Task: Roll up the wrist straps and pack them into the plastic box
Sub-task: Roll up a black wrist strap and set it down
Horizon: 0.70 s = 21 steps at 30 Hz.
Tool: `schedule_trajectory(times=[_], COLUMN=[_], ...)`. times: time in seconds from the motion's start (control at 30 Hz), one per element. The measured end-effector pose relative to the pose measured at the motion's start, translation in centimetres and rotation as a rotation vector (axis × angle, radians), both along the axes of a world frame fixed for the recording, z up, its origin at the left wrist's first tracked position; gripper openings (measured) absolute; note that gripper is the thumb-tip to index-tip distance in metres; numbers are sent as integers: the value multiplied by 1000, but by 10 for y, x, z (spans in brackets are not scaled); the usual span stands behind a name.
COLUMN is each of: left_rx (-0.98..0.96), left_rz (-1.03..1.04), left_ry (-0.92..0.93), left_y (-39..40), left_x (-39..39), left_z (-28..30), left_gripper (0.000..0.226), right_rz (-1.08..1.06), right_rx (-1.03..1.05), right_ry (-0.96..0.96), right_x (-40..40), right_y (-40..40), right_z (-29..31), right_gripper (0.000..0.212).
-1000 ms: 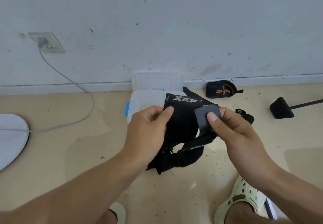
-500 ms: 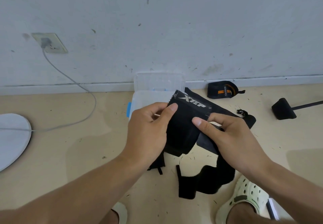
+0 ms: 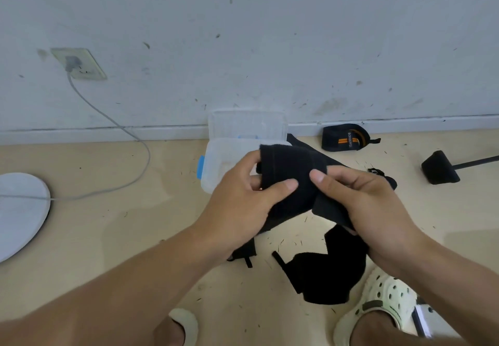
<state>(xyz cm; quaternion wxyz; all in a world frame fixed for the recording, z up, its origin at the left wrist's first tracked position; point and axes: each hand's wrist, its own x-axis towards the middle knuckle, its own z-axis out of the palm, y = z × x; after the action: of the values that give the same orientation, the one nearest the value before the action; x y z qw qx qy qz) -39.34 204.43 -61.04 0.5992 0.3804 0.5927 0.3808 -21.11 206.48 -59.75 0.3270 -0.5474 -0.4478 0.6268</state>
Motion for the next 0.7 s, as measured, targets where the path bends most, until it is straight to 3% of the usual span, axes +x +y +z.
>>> schedule_trajectory(times=[0.13,0.27,0.33,0.43,0.7], left_rx=[59,24,-23,-65,-68], left_rz=[166,238,151,-40,84], left_ry=[-3,-33,-70,-86,-108], left_y=[3,11,8,-3,-1], left_x=[-3,-10,-9,0,-1], left_z=[-3,-2,-1,-1,-7], left_gripper=[41,33,32,42,55], right_rz=[243,356,286,78,172], right_rx=[4,-8,-27,-125,-76], right_ry=[-197,-369,-284,-3,-156], right_x=[0,0,-1,1,1], right_y=[-1,-7,-7,-1,1], right_z=[-1,-12,-11,0,-4], right_gripper=[11,10,15,24,36])
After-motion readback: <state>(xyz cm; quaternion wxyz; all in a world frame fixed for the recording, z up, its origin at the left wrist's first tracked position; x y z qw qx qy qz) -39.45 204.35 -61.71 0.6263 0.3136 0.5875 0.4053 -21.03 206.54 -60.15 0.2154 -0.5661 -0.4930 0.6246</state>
